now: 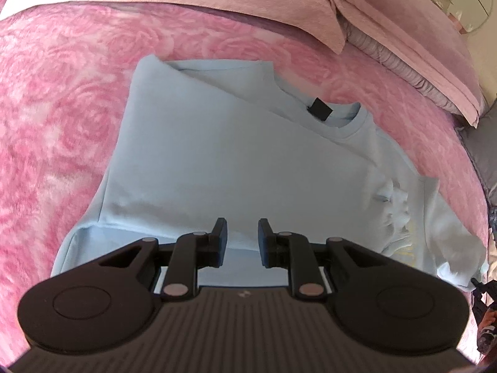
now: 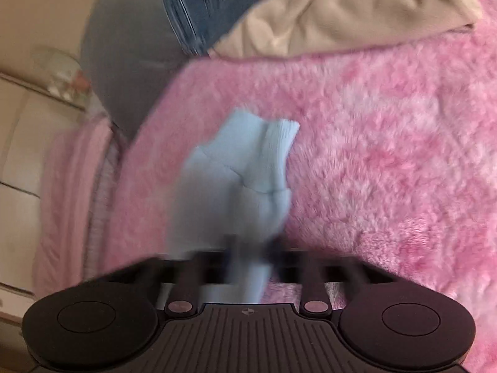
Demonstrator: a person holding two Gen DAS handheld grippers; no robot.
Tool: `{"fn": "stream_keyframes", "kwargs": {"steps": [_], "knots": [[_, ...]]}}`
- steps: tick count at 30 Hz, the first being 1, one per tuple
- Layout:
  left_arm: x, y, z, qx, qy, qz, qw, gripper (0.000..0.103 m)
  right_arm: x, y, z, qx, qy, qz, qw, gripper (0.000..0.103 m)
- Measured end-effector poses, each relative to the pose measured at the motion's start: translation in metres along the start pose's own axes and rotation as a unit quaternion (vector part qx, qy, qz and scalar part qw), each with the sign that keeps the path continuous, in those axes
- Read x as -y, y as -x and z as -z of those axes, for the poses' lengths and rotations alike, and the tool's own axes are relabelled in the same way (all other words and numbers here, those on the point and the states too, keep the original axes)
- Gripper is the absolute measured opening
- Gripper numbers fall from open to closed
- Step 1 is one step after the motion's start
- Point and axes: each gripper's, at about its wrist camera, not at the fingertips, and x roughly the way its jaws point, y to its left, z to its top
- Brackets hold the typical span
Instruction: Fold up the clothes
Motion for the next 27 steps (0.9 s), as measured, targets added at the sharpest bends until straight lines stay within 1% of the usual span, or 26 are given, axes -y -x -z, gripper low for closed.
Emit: {"fn": "stream_keyframes", "kwargs": {"steps": [2,3,4,5,6,7,8,9,10,11,13,14,15,16,17,18,21,23,25,27], "knots": [[-0.005,0.003,0.002,0.001,0.006,0.0,1.0,0.017,-0.018,0.002,0.007,0.02,0.034,0.04,0.998,0.003],[-0.007,0.005,0.003,0.002,0.01,-0.001,1.0,0.017,-0.039,0.005,0.017,0.033,0.093,0.064,0.993,0.003],[-0.011,0.007,0.003,0.003,0.015,-0.002,0.9999,0.017,-0.066,0.011,0.03,0.045,0.163,0.07,0.983,0.003],[-0.015,0.009,0.004,0.003,0.02,-0.003,0.9998,0.017,-0.093,0.016,0.045,0.056,0.232,0.074,0.968,0.003],[-0.019,0.011,0.004,0.004,0.025,-0.003,0.9997,0.016,-0.122,0.022,0.064,0.064,0.297,0.064,0.951,0.003],[-0.023,0.014,0.004,0.006,0.031,-0.004,0.9995,0.016,-0.15,0.028,0.087,0.067,0.356,0.044,0.931,0.003],[-0.028,0.017,0.004,0.007,0.038,-0.005,0.9992,0.016,-0.175,0.036,0.117,0.063,0.415,0.014,0.907,0.003],[-0.032,0.019,0.005,0.008,0.045,-0.005,0.9989,0.016,-0.2,0.045,0.147,0.059,0.472,-0.017,0.879,0.003],[-0.036,0.022,0.005,0.009,0.053,-0.005,0.9985,0.016,-0.224,0.053,0.179,0.053,0.527,-0.047,0.847,0.003],[-0.039,0.024,0.007,0.01,0.061,-0.004,0.9981,0.016,-0.237,0.062,0.216,0.04,0.58,-0.078,0.81,0.003],[-0.046,0.029,0.009,0.011,0.073,-0.002,0.9973,0.016,-0.26,0.079,0.288,0.01,0.673,-0.134,0.728,0.003],[-0.049,0.031,0.011,0.01,0.078,-0.001,0.9969,0.016,-0.255,0.078,0.313,-0.017,0.695,-0.134,0.706,0.005],[-0.052,0.032,0.013,0.009,0.084,0.0,0.9964,0.017,-0.251,0.077,0.338,-0.044,0.716,-0.133,0.684,0.029],[-0.055,0.033,0.016,0.006,0.09,0.005,0.9959,0.017,-0.246,0.076,0.363,-0.072,0.736,-0.132,0.66,0.041],[-0.057,0.034,0.018,0.003,0.096,0.009,0.9953,0.018,-0.241,0.076,0.387,-0.099,0.754,-0.132,0.635,0.07],[-0.06,0.035,0.021,0.0,0.102,0.014,0.9947,0.022,-0.236,0.075,0.408,-0.124,0.769,-0.129,0.614,0.073],[-0.061,0.03,0.028,-0.013,0.11,0.037,0.9932,0.025,-0.208,0.073,0.415,-0.174,0.759,-0.096,0.621,0.073],[-0.057,0.022,0.03,-0.019,0.118,0.054,0.9914,0.026,-0.191,0.073,0.405,-0.206,0.734,-0.069,0.644,0.073],[-0.052,0.013,0.028,-0.022,0.133,0.076,0.988,0.026,-0.182,0.073,0.386,-0.217,0.71,-0.028,0.67,0.073],[-0.046,0.0,0.022,-0.023,0.158,0.105,0.9816,0.029,-0.176,0.066,0.361,-0.221,0.676,0.008,0.703,0.073]]}}
